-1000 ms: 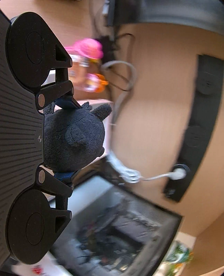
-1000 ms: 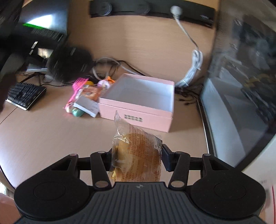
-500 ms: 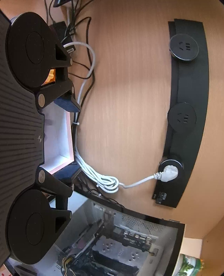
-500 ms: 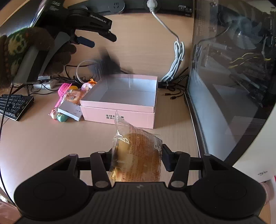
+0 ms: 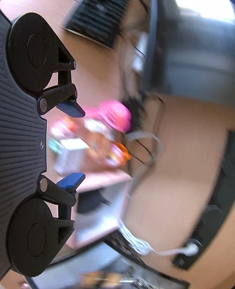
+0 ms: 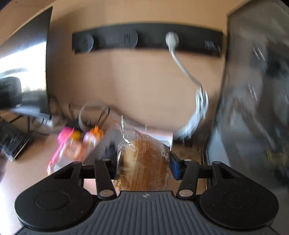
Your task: Organize objects
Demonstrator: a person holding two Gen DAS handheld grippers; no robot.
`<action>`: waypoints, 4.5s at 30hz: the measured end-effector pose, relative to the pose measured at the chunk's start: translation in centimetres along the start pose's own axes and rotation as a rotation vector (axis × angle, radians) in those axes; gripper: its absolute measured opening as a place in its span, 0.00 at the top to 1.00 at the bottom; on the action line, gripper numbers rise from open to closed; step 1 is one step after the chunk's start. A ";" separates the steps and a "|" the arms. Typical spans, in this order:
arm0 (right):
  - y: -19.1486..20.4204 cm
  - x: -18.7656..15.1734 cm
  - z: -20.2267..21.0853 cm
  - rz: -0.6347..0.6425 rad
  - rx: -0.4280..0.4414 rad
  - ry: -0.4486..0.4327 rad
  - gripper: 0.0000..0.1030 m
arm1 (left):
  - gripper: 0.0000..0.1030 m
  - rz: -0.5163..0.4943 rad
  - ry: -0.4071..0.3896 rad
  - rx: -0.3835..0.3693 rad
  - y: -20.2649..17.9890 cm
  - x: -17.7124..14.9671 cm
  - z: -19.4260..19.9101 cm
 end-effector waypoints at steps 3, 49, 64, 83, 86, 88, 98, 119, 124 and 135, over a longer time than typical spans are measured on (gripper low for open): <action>0.1 2.4 -2.9 0.014 -0.028 -0.053 0.47 | 0.30 0.014 0.069 0.040 1.7 -2.6 0.3; 0.4 -12.1 0.0 0.003 -0.047 0.293 0.00 | 0.35 -0.498 0.227 -0.245 -2.7 0.4 -10.1; 1.9 -13.9 1.9 0.033 -0.031 0.318 0.00 | 0.30 -0.604 0.238 -0.209 -4.8 0.0 -11.9; 14.0 -12.1 -2.1 0.209 0.272 0.307 0.00 | 0.90 0.006 0.112 -0.052 6.9 -3.4 1.6; 16.0 -11.6 -2.7 0.256 0.293 0.295 0.00 | 0.87 -0.055 0.110 -0.045 6.0 -5.2 1.4; 16.9 -11.5 -2.8 0.290 0.308 0.292 0.00 | 0.85 -0.135 0.131 -0.052 5.1 -6.6 0.9; 11.7 -12.6 -3.5 0.211 0.166 0.333 0.00 | 0.82 -0.256 0.237 -0.092 1.2 -9.0 -2.0; 4.7 -16.2 -4.4 0.005 0.042 0.443 0.00 | 0.77 -0.754 0.174 -0.281 -9.6 -2.5 -3.4; 4.6 -16.5 -4.1 0.012 0.052 0.422 0.00 | 0.77 -0.759 0.314 -0.270 -10.0 -2.7 -6.9; 4.3 -17.2 -3.3 0.019 0.069 0.377 0.00 | 0.76 -0.793 0.293 -0.246 -10.9 -3.3 -7.8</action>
Point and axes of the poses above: each gripper's, at about its wrist camera, not at the fingertips, and z roughly against the way its jaws point, y to its left, x to its top, the point moved 3 cm from there along -z, roughly the way its jaws point, and after that the axes turned 5 degrees about -z, right-handed, at the moved point
